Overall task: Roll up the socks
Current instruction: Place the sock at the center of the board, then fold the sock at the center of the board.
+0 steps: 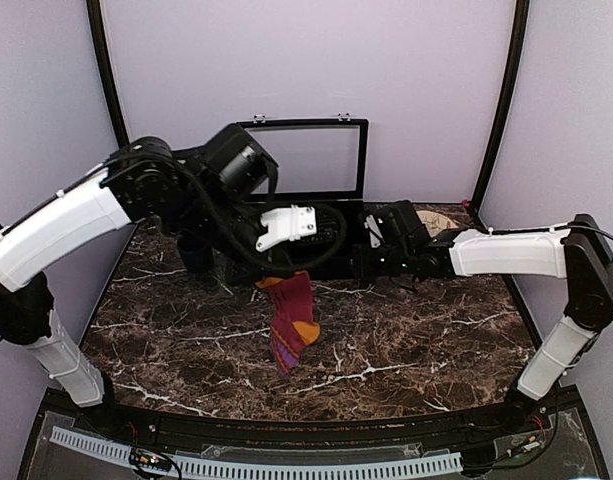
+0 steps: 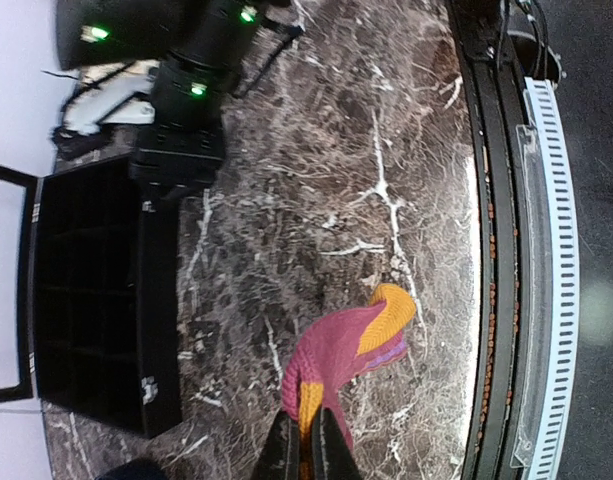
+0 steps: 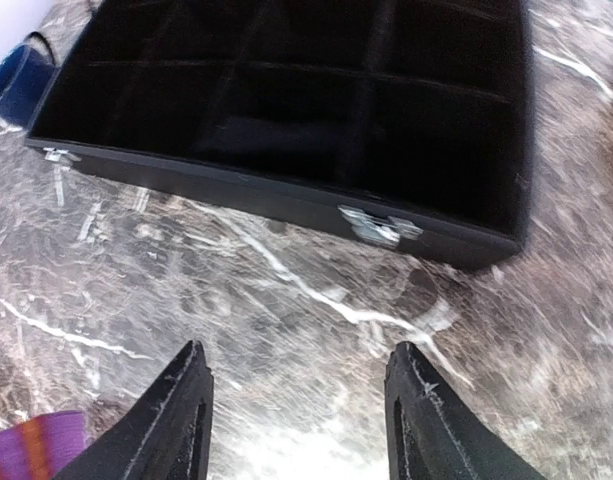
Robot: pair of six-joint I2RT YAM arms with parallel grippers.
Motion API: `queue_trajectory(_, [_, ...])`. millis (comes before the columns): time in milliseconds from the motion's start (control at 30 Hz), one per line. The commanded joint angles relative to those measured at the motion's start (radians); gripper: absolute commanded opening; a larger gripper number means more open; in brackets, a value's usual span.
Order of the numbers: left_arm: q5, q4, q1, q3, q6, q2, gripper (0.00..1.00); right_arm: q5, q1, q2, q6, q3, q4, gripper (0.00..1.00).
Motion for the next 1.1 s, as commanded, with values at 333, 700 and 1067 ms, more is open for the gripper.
queue_trajectory(333, [0.298, 0.321, 0.093, 0.004, 0.186, 0.373, 0.00, 0.104, -0.086, -0.156, 0.057, -0.175, 0.089, 0.56])
queue_trajectory(700, [0.314, 0.635, 0.099, -0.235, 0.190, 0.282, 0.00, 0.101, -0.098, -0.184, 0.073, -0.216, 0.096, 0.56])
queue_trajectory(1067, [0.326, 0.838, 0.099, -0.310, 0.184, 0.255, 0.00, 0.110, -0.098, -0.209, 0.088, -0.214, 0.069, 0.56])
